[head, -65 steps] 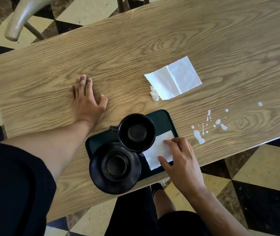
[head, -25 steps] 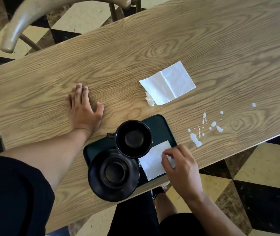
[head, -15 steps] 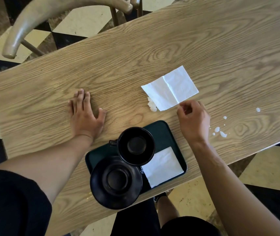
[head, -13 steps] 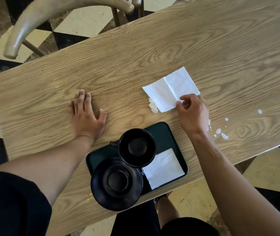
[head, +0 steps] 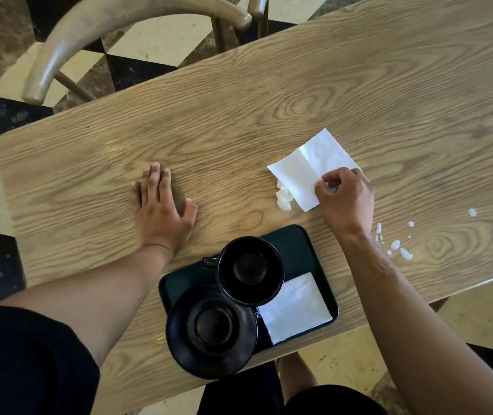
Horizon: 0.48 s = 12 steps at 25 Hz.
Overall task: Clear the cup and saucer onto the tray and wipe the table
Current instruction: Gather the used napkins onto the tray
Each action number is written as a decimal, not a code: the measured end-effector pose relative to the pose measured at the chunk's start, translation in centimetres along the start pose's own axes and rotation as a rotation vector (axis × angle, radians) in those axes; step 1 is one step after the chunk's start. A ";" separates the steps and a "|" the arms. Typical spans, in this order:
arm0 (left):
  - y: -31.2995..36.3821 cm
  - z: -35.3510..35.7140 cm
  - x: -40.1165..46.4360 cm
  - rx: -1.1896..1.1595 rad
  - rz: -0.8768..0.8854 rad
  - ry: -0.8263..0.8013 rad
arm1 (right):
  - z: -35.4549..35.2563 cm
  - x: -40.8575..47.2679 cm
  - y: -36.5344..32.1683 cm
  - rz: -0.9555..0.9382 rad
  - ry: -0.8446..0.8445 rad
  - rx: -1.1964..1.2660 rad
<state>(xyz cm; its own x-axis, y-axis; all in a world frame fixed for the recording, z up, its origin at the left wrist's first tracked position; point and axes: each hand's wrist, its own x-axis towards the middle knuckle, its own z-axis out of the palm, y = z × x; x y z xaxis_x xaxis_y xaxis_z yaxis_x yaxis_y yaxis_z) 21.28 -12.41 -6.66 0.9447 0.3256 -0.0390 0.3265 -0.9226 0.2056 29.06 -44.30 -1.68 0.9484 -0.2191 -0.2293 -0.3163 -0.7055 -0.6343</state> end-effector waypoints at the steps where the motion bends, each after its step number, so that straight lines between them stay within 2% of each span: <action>1: 0.0 0.0 0.0 0.002 0.002 -0.001 | -0.1 0.1 0.0 0.006 0.005 0.007; 7: -0.2 0.3 0.1 0.001 0.006 0.015 | -1.7 -0.5 -0.8 -0.004 0.094 0.171; 12: -0.3 0.5 0.1 -0.015 -0.002 0.014 | -3.7 -0.6 -1.1 0.046 0.073 0.468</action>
<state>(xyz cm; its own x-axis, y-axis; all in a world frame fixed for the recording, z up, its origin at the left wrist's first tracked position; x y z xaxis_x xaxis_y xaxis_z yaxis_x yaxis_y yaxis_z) 21.31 -12.23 -7.25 0.9436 0.3301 -0.0257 0.3275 -0.9188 0.2203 28.90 -45.84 1.90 0.9269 -0.3017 -0.2231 -0.3184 -0.3177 -0.8931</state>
